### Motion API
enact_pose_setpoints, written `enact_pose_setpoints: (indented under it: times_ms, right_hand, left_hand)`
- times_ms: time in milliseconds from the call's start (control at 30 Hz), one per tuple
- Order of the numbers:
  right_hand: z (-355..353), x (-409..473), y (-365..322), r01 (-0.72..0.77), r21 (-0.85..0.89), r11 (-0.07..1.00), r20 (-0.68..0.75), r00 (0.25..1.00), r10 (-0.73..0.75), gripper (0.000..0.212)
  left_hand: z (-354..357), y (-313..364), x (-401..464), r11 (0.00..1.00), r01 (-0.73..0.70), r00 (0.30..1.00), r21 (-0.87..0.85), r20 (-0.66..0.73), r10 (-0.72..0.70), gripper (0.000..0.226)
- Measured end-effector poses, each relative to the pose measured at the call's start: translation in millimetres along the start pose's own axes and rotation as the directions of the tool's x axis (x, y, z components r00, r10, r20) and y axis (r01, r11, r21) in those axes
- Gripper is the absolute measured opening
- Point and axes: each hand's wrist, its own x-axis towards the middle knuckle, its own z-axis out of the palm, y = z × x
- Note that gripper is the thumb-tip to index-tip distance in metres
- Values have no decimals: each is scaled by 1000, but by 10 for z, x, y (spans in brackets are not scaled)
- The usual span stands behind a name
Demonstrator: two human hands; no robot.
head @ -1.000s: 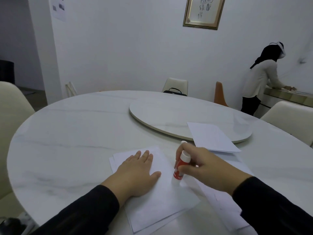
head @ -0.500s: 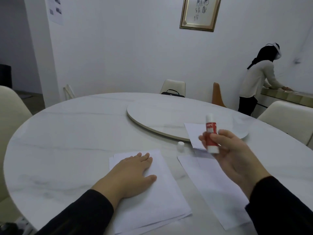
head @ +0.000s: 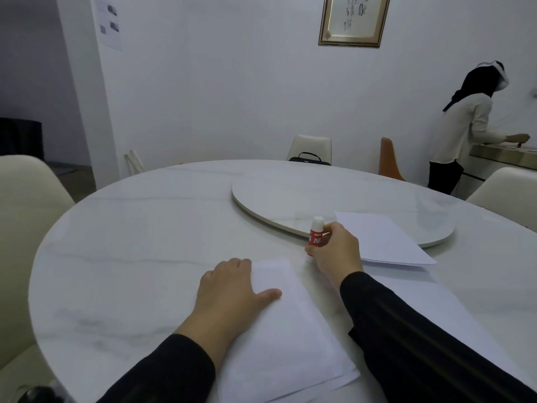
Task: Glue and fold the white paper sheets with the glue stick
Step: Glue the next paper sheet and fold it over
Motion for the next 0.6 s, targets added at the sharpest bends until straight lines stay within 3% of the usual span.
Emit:
enact_pose_setpoints:
  times_ms: [67, 200, 300, 367, 433, 533, 600]
  right_hand:
    - [5, 5, 5, 9, -1, 1000, 7, 1000, -9, 42]
    - [-118, -105, -23, -12, 109, 994, -4, 1000, 12, 83]
    - [-422, -233, -104, 59, 81, 995, -104, 993, -51, 76]
    - [-764, -324, -106, 73, -25, 997, -149, 986, -76, 59]
    - [-1184, -437, -37, -31, -263, 964, -82, 997, 10, 52]
    - [-1639, -690, 178, -189, -718, 670, 93, 928, 361, 84]
    - [-1748, -880, 268, -194, -780, 596, 157, 860, 485, 103]
  left_hand:
    - [-2, -2, 15, 1000, 18, 1000, 5, -11, -18, 67]
    - [-5, -21, 40, 999, 48, 997, 22, -68, -47, 70]
    - [-13, -35, 45, 996, 78, 991, 46, -113, -72, 75]
    - [-24, -38, 43, 992, 104, 988, 75, -125, -94, 77]
    - [-32, -36, 36, 984, 137, 983, 115, -139, -121, 78]
    - [-43, -19, 17, 969, 186, 973, 165, -168, -158, 79]
    - [-51, 1, 0, 958, 218, 969, 184, -159, -190, 79]
